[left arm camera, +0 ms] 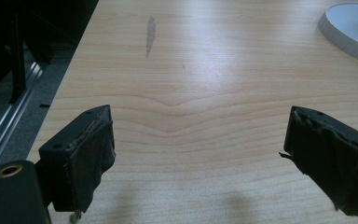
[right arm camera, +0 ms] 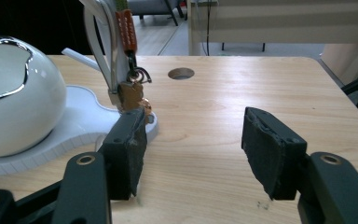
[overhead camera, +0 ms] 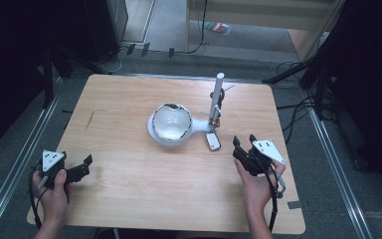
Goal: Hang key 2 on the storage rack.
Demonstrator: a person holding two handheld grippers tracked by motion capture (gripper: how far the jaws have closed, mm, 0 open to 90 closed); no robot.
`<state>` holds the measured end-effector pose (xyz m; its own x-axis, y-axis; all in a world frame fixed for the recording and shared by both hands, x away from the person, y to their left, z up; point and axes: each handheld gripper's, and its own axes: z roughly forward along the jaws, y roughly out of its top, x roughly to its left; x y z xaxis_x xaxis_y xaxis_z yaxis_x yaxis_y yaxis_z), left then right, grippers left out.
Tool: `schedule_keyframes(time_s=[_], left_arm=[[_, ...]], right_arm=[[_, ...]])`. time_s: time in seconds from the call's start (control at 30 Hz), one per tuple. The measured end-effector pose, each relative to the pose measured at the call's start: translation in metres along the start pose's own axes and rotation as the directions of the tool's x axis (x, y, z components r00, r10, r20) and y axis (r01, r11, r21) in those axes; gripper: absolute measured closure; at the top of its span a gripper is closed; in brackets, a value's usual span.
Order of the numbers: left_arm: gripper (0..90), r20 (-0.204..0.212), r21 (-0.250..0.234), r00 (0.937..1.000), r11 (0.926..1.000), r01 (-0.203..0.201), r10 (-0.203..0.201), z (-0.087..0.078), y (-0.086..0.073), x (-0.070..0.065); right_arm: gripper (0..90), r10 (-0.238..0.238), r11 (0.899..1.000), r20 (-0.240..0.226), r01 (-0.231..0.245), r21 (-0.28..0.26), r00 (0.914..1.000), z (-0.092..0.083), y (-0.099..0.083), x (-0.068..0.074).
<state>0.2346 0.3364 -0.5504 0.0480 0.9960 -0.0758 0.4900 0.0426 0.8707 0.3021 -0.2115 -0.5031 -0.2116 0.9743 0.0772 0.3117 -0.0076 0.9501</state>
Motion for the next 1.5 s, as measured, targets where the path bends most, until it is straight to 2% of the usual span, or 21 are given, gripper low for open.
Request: schedule_keyframes(time_s=[0.27, 0.47, 0.6, 0.8, 0.93, 1.13, 1.3, 1.5], left_arm=[[9.0, 0.000, 0.000, 1.0000, 1.0000, -0.002, 0.002, 0.000, 0.000, 0.000], [8.9, -0.001, 0.000, 1.0000, 1.0000, 0.000, 0.000, 0.000, 0.000, 0.000], [8.9, 0.001, 0.000, 1.0000, 1.0000, 0.002, -0.002, 0.000, 0.000, 0.001], [8.9, 0.001, -0.001, 1.0000, 1.0000, 0.001, -0.001, 0.000, 0.000, 0.001], [8.9, 0.001, -0.001, 1.0000, 1.0000, 0.002, -0.002, 0.000, 0.000, 0.001], [9.0, -0.001, 0.000, 1.0000, 1.0000, 0.001, -0.001, 0.000, 0.000, 0.000], [8.9, -0.001, 0.000, 1.0000, 1.0000, 0.001, -0.001, 0.000, 0.000, 0.000], [9.0, -0.001, -0.001, 1.0000, 1.0000, 0.001, -0.001, 0.000, 0.000, 0.000]], right_arm=[[39.8, -0.007, 1.000, -0.003, 0.007, 0.006, 1.0000, -0.012, -0.007, -0.013], [38.5, 0.009, 1.000, -0.013, -0.009, -0.011, 0.9999, -0.022, -0.010, -0.021], [38.7, -0.006, 0.999, -0.026, 0.004, -0.043, 0.9996, -0.029, -0.014, -0.027], [38.3, -0.008, 0.999, -0.023, 0.008, -0.035, 0.9997, -0.036, -0.018, -0.035], [37.6, 0.003, 0.998, -0.032, -0.005, -0.057, 0.9995, -0.042, -0.023, -0.045], [36.3, -0.010, 0.999, -0.024, 0.009, -0.054, 0.9997, -0.050, -0.029, -0.055], [35.7, 0.004, 0.998, -0.030, -0.006, -0.059, 0.9996, -0.056, -0.035, -0.064], [33.4, -0.039, 0.998, -0.019, 0.038, -0.045, 0.9991, -0.063, -0.040, -0.076]])
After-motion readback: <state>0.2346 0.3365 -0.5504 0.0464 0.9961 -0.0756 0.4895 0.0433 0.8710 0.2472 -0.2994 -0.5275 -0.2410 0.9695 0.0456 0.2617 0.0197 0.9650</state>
